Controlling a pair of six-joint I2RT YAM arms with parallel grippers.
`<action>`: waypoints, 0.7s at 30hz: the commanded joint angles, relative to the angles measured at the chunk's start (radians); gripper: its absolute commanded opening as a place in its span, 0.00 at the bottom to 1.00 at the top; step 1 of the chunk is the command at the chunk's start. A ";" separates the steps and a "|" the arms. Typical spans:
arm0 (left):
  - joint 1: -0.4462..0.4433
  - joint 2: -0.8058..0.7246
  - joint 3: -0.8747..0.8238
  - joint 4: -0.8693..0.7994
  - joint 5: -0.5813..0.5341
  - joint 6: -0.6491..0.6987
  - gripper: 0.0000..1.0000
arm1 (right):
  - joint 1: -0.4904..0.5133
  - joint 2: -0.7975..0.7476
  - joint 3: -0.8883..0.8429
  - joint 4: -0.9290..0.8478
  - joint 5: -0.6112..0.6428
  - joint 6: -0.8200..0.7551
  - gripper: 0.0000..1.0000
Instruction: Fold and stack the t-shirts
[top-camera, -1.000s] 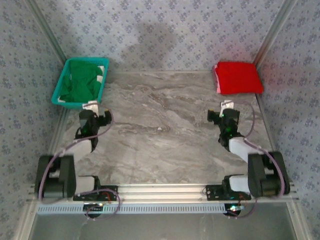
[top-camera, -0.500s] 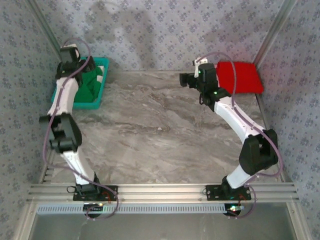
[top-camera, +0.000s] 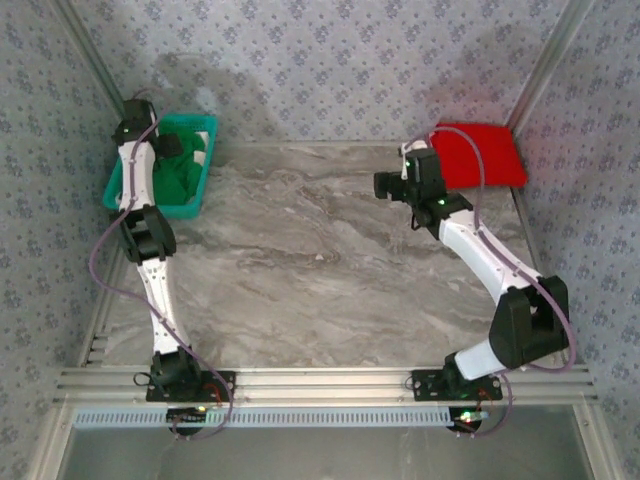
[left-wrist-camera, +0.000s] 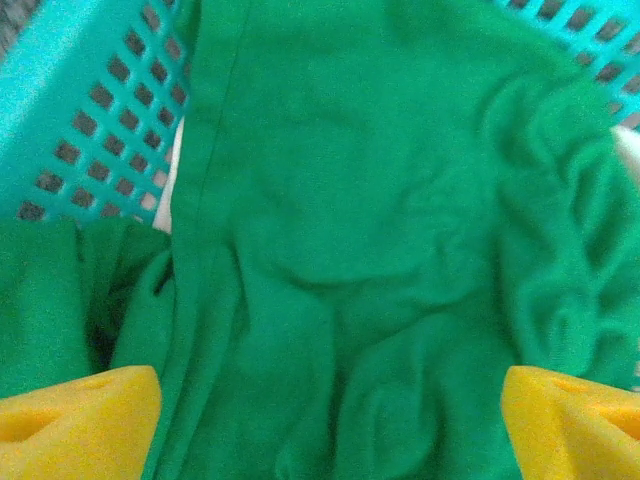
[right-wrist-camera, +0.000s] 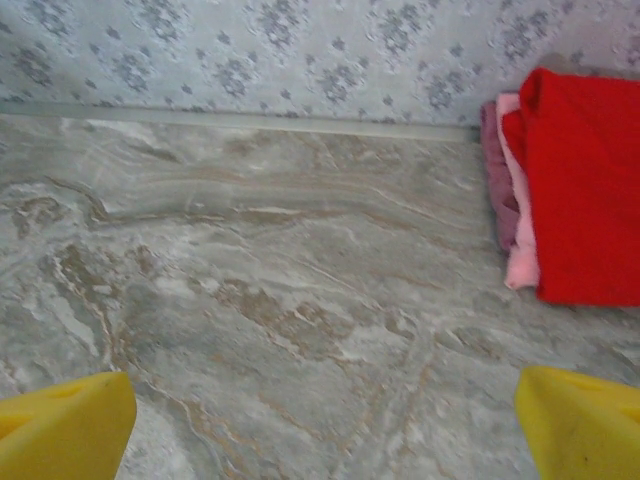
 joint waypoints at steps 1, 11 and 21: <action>0.002 0.023 -0.007 0.008 0.019 0.027 0.77 | -0.009 -0.036 -0.023 -0.026 0.019 -0.007 1.00; 0.005 -0.128 0.014 -0.002 0.051 0.018 0.00 | -0.008 -0.034 0.000 -0.016 -0.002 0.014 1.00; -0.017 -0.514 -0.166 -0.032 0.127 -0.077 0.00 | -0.011 -0.024 0.000 0.036 -0.011 0.027 1.00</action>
